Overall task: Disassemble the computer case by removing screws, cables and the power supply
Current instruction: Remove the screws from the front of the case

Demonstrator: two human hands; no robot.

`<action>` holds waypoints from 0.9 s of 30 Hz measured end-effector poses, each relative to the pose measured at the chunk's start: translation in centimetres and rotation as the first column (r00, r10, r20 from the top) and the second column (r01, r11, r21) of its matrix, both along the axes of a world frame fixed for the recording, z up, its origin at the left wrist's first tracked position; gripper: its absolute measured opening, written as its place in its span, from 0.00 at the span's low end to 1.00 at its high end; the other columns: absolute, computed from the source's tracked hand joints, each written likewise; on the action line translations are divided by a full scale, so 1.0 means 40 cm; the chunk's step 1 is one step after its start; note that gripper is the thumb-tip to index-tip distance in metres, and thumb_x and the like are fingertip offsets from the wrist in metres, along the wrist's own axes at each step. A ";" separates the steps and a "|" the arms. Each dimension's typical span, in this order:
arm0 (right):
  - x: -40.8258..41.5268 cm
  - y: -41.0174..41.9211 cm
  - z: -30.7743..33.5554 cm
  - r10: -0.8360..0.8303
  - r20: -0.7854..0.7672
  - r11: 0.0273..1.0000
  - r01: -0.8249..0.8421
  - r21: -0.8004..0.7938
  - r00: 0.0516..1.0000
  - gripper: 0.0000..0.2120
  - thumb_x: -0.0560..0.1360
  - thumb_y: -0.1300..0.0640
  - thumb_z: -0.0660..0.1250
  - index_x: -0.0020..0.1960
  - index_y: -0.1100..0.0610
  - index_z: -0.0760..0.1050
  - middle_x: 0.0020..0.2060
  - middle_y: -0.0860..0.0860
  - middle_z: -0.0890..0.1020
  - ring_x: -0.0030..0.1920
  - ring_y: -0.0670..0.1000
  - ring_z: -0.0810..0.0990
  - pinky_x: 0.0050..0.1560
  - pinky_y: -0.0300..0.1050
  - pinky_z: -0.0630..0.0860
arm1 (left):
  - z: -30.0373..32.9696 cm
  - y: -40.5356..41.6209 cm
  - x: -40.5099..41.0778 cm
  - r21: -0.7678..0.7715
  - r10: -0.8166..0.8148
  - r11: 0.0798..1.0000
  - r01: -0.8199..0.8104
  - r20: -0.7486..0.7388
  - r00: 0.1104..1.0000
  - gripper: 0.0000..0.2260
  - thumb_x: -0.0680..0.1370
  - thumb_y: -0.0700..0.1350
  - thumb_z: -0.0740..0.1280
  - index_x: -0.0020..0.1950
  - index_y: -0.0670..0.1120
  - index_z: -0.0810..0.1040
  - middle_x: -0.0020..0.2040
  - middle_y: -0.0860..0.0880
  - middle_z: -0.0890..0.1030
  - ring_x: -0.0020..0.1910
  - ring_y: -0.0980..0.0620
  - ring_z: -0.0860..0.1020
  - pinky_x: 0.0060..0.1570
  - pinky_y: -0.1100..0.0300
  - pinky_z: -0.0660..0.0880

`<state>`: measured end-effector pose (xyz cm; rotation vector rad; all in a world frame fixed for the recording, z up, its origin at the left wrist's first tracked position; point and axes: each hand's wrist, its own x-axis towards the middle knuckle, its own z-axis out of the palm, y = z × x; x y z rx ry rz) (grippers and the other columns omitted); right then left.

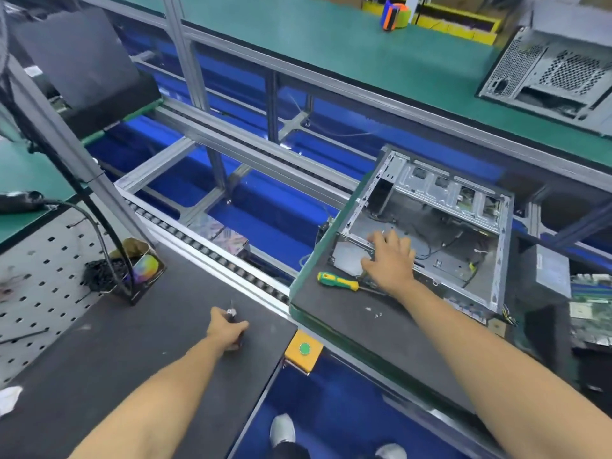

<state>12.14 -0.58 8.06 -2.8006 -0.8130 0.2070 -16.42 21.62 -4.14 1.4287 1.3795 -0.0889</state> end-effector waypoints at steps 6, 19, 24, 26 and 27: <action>0.014 0.001 0.006 0.027 -0.039 0.997 -0.030 -0.075 0.999 0.25 0.70 0.45 0.62 0.66 0.47 0.67 0.57 0.52 0.66 0.51 0.52 0.55 0.49 0.50 0.55 | -0.049 -0.004 -0.032 0.205 -0.157 0.952 0.226 -0.309 0.938 0.28 0.75 0.50 0.76 0.68 0.47 0.64 0.67 0.34 0.64 0.62 0.33 0.72 0.65 0.44 0.72; 0.036 -0.002 0.029 0.014 -0.219 1.000 -0.016 -0.009 0.976 0.28 0.69 0.57 0.66 0.68 0.48 0.68 0.53 0.51 0.65 0.53 0.52 0.58 0.51 0.51 0.56 | 0.149 -0.149 0.412 0.750 -0.828 0.064 0.658 -0.328 0.454 0.21 0.83 0.56 0.64 0.73 0.49 0.72 0.65 0.47 0.74 0.65 0.44 0.72 0.63 0.49 0.69; 0.042 -0.016 0.046 0.040 -0.296 0.999 -0.029 0.041 0.954 0.31 0.67 0.60 0.67 0.70 0.48 0.68 0.54 0.50 0.65 0.59 0.54 0.61 0.55 0.52 0.60 | 0.149 -0.196 0.504 0.431 -0.773 -0.265 0.863 -0.630 0.077 0.22 0.84 0.52 0.64 0.74 0.45 0.66 0.69 0.43 0.69 0.69 0.41 0.70 0.61 0.46 0.71; 0.045 -0.018 0.049 0.039 -0.315 0.998 -0.021 0.059 0.948 0.31 0.67 0.60 0.67 0.69 0.47 0.68 0.54 0.50 0.65 0.59 0.54 0.61 0.55 0.53 0.60 | 0.146 -0.199 0.512 0.411 -0.731 -0.344 0.844 -0.682 0.035 0.19 0.85 0.49 0.63 0.73 0.44 0.66 0.69 0.42 0.69 0.69 0.41 0.69 0.59 0.45 0.73; 0.045 -0.020 0.051 0.040 -0.326 0.997 -0.017 0.073 0.944 0.30 0.67 0.60 0.67 0.69 0.47 0.68 0.54 0.50 0.65 0.58 0.54 0.61 0.54 0.52 0.59 | 0.150 -0.198 0.514 0.425 -0.723 -0.387 0.819 -0.691 0.017 0.18 0.85 0.48 0.63 0.73 0.43 0.66 0.69 0.42 0.69 0.68 0.41 0.69 0.59 0.46 0.74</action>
